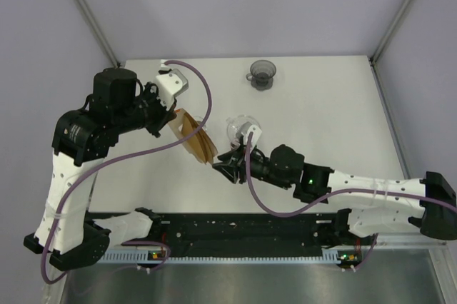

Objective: Place the coffee filter in the dripper
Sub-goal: Pick up the coffee filter from the coffee filter holder.

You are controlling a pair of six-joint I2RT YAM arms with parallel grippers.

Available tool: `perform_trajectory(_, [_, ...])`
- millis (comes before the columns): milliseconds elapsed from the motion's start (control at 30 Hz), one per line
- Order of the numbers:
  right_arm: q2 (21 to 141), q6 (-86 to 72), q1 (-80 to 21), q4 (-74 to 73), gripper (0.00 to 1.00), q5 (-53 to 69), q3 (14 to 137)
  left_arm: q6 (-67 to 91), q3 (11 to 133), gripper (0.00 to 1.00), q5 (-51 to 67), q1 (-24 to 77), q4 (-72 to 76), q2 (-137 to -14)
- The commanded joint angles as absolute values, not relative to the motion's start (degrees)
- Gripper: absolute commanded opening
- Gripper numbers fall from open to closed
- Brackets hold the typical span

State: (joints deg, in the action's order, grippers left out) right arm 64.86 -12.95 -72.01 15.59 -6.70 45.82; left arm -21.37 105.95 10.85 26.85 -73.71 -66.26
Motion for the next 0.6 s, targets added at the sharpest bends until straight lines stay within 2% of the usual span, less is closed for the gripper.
perform_trajectory(0, [65.38, -13.88, -72.6, 19.34, 0.35, -8.7, 46.84, -20.92, 106.26, 0.0, 11.42, 27.07, -70.93, -65.39])
perform_trajectory(567, [69.34, -13.71, -72.6, 18.81, 0.35, -13.27, 50.97, -20.92, 106.08, 0.0, 12.65, 27.16, -70.93, -65.21])
